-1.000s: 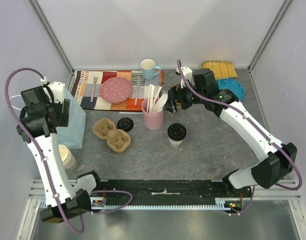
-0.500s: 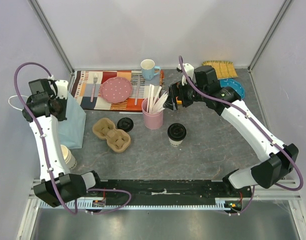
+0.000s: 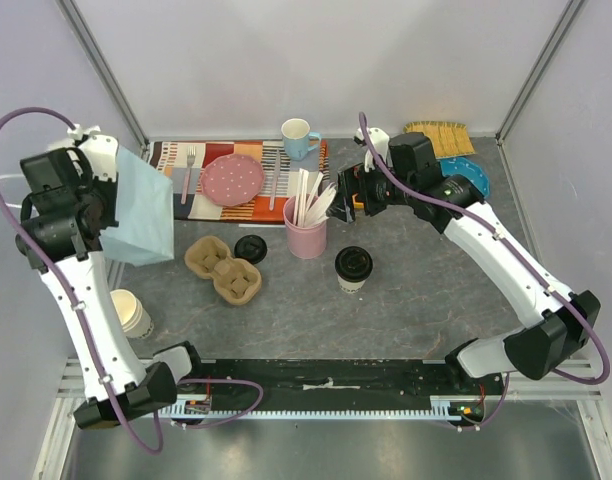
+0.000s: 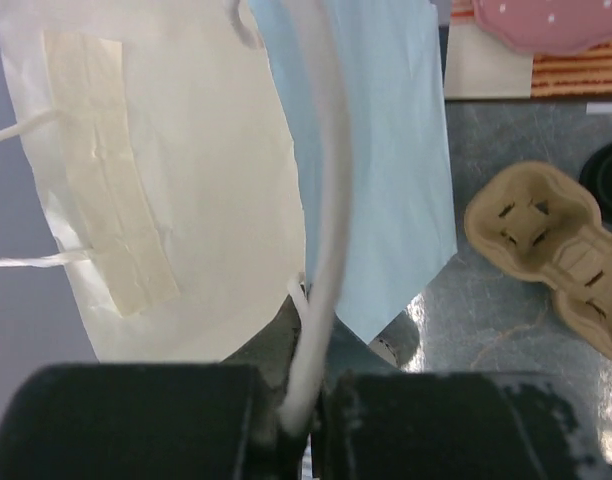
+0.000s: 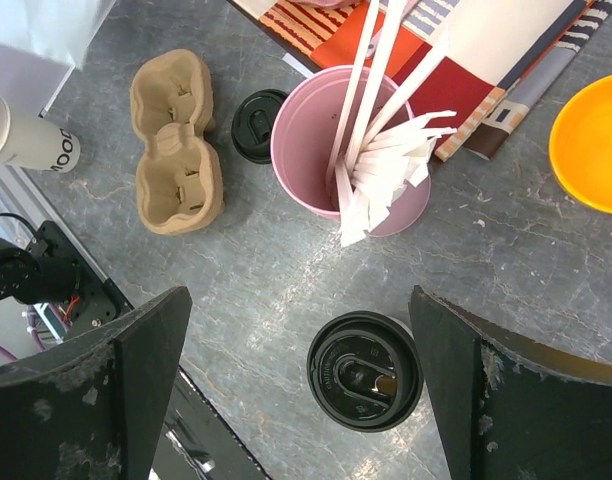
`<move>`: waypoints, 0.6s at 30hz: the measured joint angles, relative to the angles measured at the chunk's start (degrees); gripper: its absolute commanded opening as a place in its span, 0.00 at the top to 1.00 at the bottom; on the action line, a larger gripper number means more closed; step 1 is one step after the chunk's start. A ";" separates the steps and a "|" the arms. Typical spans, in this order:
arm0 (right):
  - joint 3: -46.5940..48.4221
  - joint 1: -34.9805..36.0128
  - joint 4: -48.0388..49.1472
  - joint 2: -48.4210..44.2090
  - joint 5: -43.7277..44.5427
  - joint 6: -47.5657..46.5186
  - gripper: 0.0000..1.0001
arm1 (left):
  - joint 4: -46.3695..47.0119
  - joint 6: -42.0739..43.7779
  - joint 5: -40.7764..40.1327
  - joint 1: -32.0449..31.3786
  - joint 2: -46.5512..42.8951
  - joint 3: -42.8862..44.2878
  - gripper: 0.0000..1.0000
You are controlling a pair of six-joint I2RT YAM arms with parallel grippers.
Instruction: Pack the takeout coffee
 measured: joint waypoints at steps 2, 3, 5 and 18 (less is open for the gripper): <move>0.00 0.00 0.00 -0.22 0.44 0.02 0.02 | 0.85 0.57 1.11 0.00 -0.72 3.08 0.98; 0.00 0.02 0.00 -0.33 1.05 0.02 0.02 | 1.46 0.87 1.55 0.00 -0.94 4.17 0.98; 0.00 0.02 0.02 -0.46 2.38 0.02 0.02 | 2.58 1.70 4.48 0.00 -1.09 7.04 0.98; 3.17 -9.38 1.68 1.16 11.10 0.90 0.02 | 5.29 1.70 18.23 -22.56 13.53 35.36 0.98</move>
